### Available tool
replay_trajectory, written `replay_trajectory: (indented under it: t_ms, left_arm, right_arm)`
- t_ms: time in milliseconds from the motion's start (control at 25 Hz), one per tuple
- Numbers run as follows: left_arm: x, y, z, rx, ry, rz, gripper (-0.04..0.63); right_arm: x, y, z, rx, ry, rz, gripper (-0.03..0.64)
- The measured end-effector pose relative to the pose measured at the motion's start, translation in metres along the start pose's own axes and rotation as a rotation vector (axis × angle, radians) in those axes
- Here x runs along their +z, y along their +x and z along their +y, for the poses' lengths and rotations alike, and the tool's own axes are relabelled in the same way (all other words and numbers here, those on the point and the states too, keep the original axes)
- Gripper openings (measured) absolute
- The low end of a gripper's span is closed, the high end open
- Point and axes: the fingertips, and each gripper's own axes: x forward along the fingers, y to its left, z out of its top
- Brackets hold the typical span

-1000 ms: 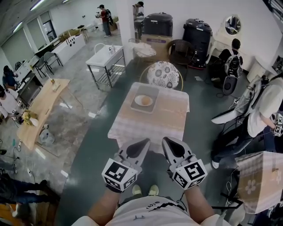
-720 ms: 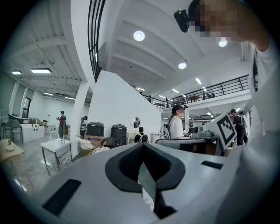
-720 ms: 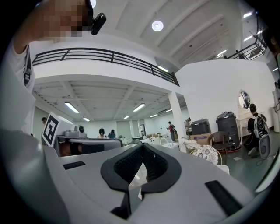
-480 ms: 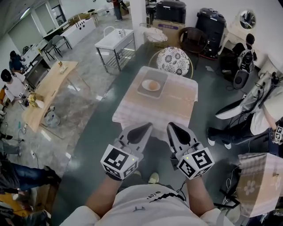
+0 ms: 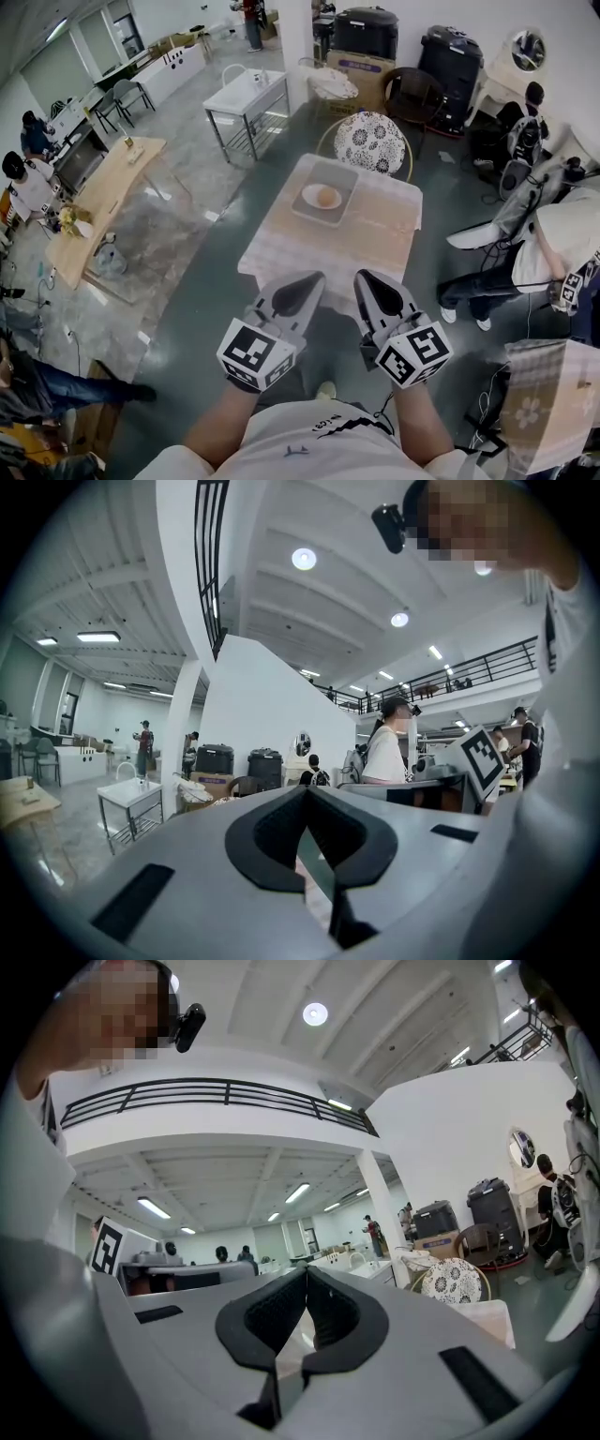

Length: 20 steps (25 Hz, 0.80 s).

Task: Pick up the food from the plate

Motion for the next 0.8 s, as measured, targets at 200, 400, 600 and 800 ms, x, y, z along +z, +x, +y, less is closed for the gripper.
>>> replay_trajectory:
  t_ms: [200, 400, 600, 800]
  left_arm:
    - [-0.005, 0.021, 0.032, -0.002, -0.003, -0.002, 0.006]
    - [-0.011, 0.05, 0.085, -0.018, -0.006, 0.003, 0.006]
    - [-0.017, 0.086, 0.143, -0.043, -0.006, 0.014, 0.006]
    - [-0.027, 0.118, 0.194, -0.083, -0.015, 0.027, 0.006]
  right_arm:
    - [-0.006, 0.032, -0.018, -0.017, 0.007, 0.012, 0.015]
    - [-0.014, 0.086, -0.039, -0.044, 0.015, 0.03, 0.015]
    - [-0.024, 0.144, -0.066, -0.083, 0.04, 0.06, 0.015]
    - [-0.032, 0.197, -0.093, -0.136, 0.089, 0.064, 0.015]
